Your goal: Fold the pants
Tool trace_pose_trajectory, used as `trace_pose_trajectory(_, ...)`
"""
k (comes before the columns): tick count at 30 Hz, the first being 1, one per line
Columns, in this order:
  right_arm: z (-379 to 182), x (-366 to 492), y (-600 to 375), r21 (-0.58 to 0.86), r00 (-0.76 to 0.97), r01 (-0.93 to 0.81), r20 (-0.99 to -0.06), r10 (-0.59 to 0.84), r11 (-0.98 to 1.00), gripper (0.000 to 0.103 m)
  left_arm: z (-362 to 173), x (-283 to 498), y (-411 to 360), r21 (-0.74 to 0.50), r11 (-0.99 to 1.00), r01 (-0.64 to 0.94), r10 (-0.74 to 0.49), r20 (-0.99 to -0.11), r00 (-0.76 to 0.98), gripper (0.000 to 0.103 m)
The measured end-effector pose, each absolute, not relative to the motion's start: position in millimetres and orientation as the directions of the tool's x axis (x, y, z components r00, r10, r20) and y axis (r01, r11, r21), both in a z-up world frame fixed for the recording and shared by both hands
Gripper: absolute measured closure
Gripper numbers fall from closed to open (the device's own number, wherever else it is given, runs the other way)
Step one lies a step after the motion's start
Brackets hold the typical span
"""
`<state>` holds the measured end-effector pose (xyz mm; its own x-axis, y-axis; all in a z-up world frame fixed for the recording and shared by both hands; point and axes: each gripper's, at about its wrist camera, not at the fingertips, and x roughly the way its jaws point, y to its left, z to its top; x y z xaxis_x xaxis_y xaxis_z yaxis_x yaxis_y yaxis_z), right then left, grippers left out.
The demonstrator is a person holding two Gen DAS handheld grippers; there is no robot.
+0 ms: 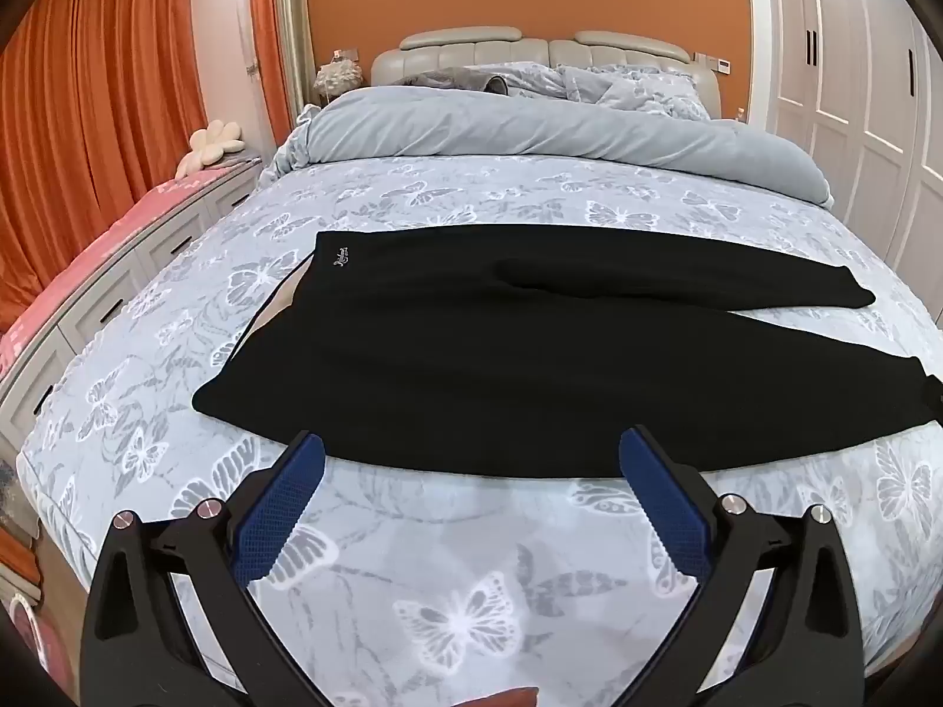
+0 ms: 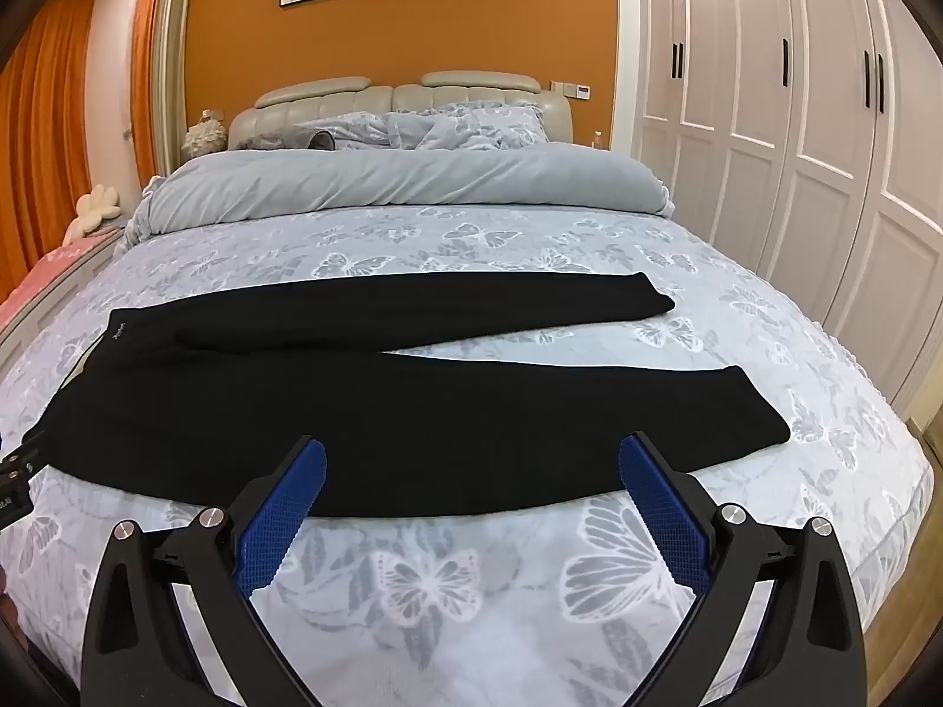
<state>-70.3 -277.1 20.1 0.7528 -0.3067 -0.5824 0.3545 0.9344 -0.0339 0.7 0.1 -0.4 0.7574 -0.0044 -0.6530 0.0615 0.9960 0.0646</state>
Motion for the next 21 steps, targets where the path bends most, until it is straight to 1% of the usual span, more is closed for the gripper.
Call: trace_pose_trajectory(21, 18.7, -69.4, -278.8, -0.025, 0.750, 0.355, -0.589, -0.301, 0.935, 0.005, -3.1, -0.4, 0.5, 0.071, 0.995, 0.066, -0.004, -0.645, 0.765, 0.005)
